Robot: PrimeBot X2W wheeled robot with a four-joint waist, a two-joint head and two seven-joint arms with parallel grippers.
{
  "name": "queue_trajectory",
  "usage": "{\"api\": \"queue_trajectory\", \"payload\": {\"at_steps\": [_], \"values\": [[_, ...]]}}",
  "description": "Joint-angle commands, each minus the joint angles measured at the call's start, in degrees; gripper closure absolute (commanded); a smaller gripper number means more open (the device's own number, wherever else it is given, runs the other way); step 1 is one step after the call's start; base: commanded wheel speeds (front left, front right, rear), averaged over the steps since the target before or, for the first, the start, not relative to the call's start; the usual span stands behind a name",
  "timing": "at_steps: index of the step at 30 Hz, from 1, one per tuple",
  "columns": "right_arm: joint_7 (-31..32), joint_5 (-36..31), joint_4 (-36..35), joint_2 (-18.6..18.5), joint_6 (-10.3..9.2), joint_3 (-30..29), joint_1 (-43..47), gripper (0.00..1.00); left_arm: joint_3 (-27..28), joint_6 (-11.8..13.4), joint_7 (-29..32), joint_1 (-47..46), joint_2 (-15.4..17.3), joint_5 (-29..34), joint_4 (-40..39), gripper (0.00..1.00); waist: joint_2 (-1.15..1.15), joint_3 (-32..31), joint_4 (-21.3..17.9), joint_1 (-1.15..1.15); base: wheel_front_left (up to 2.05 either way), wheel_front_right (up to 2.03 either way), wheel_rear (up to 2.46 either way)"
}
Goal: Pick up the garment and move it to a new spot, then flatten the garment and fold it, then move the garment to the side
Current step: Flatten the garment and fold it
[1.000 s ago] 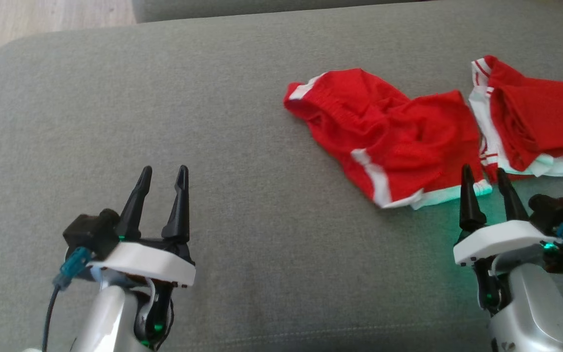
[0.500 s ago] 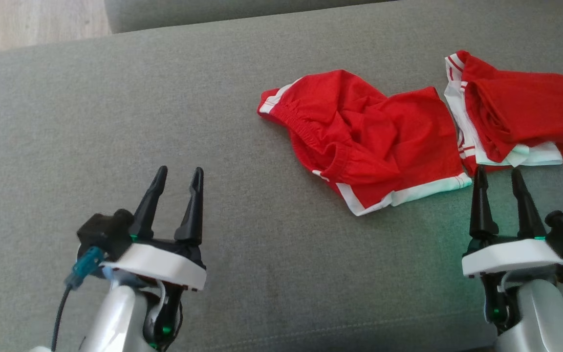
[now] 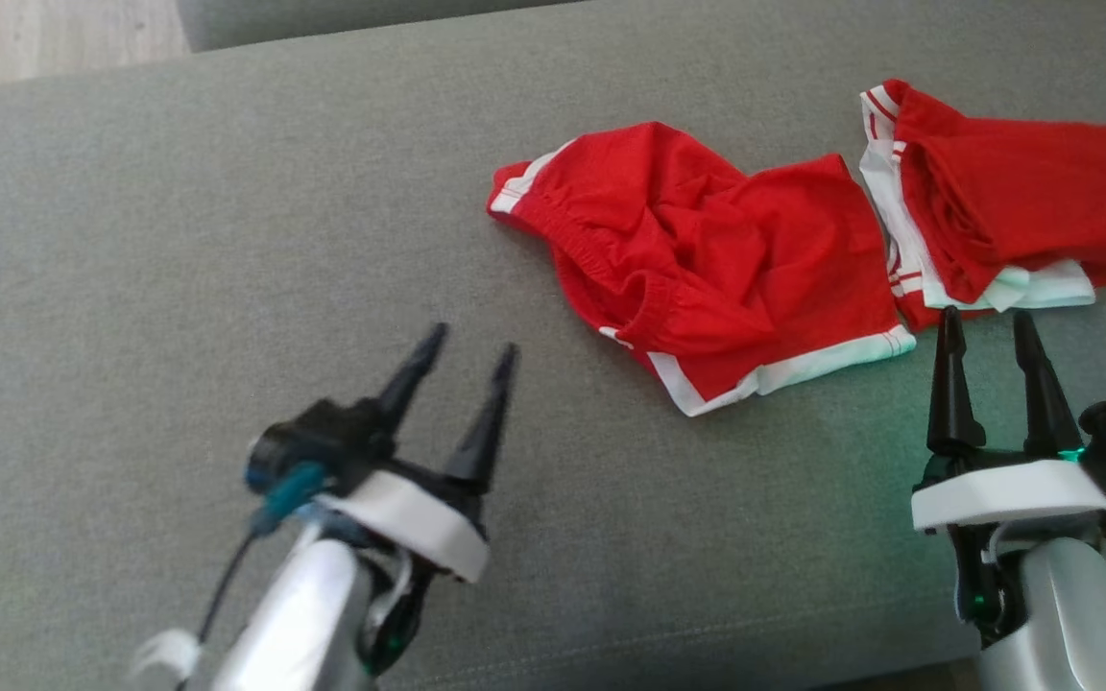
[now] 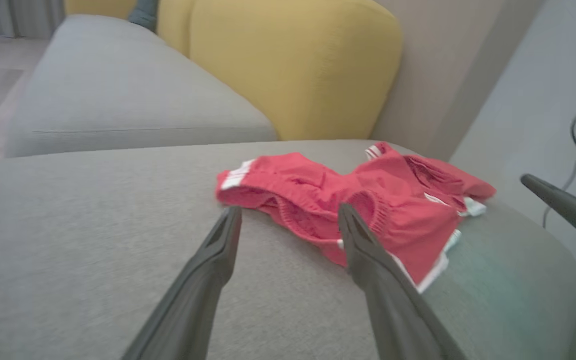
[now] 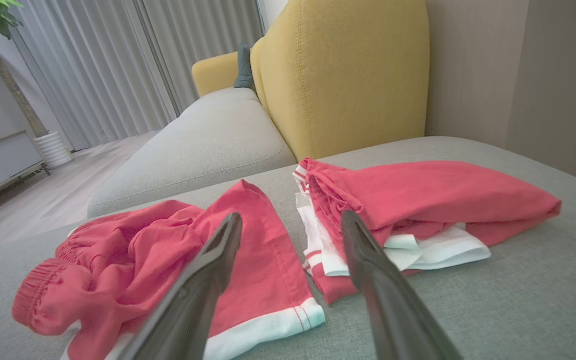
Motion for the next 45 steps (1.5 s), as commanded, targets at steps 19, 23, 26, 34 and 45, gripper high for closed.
{"api": "queue_trajectory", "payload": {"at_steps": [19, 23, 26, 34, 45], "values": [[-0.6, 0.0, -2.5, -0.2, -0.05, 2.6, -3.3, 0.0, -22.6, -0.3, 3.4, -23.7, 5.9, -1.1, 14.6, 0.0, 0.0, 4.4, -4.2, 0.0, 0.0, 0.0, 0.0], [-0.6, 0.2, -2.3, -0.2, -0.05, 2.8, -3.3, 0.0, -24.3, -0.3, 2.8, -25.1, 6.1, -0.8, 16.7, 0.0, 0.0, 4.4, -4.6, 0.0, 0.0, 0.0, 0.0], [-0.6, 0.4, -2.3, -0.2, -0.05, 3.1, -3.5, 0.0, -24.9, -0.3, 2.5, -25.7, 6.0, -0.9, 17.6, 0.0, 0.0, 4.5, -4.8, 0.0, 0.0, 0.0, 0.0], [-0.6, 0.9, -2.4, -0.2, -0.05, 3.7, -4.2, 0.0, -27.1, -0.3, 1.7, -28.9, 5.5, -1.2, 21.3, 0.0, 0.0, 5.7, -6.0, 0.0, 0.0, 0.0, 0.0], [-0.6, 0.3, -0.8, -0.2, -0.05, 3.1, -4.1, 0.0, -28.0, -0.3, 0.1, -30.7, 4.7, -5.5, 22.6, 1.0, 0.0, 5.4, -5.4, 0.0, 0.0, 0.0, 0.0]]}}
